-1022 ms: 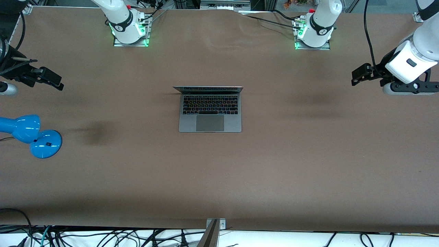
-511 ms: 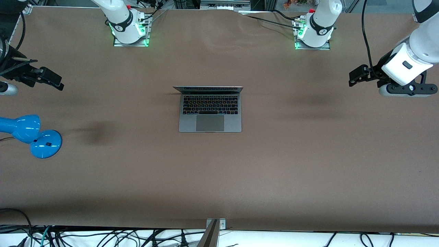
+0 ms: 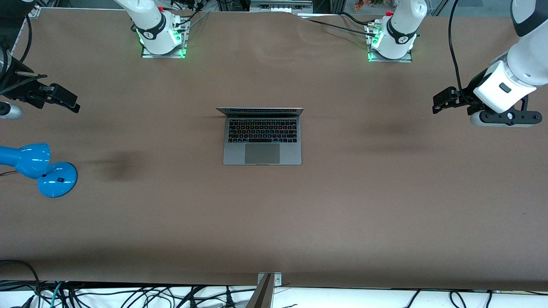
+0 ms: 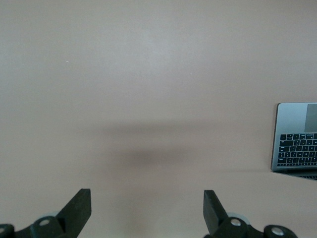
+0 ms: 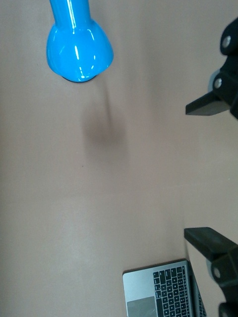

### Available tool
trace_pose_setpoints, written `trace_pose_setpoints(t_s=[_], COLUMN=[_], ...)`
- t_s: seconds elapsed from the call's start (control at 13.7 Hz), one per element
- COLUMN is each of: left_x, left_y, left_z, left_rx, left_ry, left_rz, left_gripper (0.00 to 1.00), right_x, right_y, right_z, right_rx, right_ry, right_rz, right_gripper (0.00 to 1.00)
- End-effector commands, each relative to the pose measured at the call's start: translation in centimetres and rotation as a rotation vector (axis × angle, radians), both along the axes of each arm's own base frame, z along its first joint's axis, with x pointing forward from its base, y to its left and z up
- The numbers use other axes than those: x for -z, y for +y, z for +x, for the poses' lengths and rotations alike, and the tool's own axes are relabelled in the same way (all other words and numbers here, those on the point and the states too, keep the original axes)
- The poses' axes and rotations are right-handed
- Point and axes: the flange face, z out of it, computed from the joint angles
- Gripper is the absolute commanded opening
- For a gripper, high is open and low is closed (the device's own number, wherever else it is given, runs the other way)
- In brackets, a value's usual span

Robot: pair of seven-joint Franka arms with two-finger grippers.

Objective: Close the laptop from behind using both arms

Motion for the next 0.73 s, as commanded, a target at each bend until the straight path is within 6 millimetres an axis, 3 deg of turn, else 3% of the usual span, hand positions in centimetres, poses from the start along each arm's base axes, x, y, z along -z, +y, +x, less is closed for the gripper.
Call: trace_pose_setpoints(t_s=[0.0, 0.22, 0.37, 0.58, 0.66], left_x=[0.1, 0.3, 0.7, 0.8, 0.9], left_y=[-2.1, -5.0, -8.0, -11.7, -12.3], left_z=[-0.6, -1.2, -1.9, -3.1, -3.3], left_rx=[-0.001, -0.017, -0.028, -0.037, -0.050], left_ry=[0.012, 0.023, 0.033, 0.048, 0.054], left_rz=[-0.015, -0.007, 0.003, -0.012, -0.019], left_gripper=[1.00, 1.00, 1.00, 1.00, 1.00], right_x=[0.0, 1.1, 3.1, 4.8, 5.9], right_y=[0.2, 0.4, 4.0, 10.5, 12.3], right_z=[-0.2, 0.2, 0.8, -0.2, -0.3], right_rx=[-0.009, -0.024, -0.092, -0.181, -0.211], right_ry=[0.003, 0.026, 0.073, 0.146, 0.168], right_rz=[-0.009, -0.010, -0.013, -0.005, -0.005], right_gripper=[1.00, 1.00, 1.00, 1.00, 0.92])
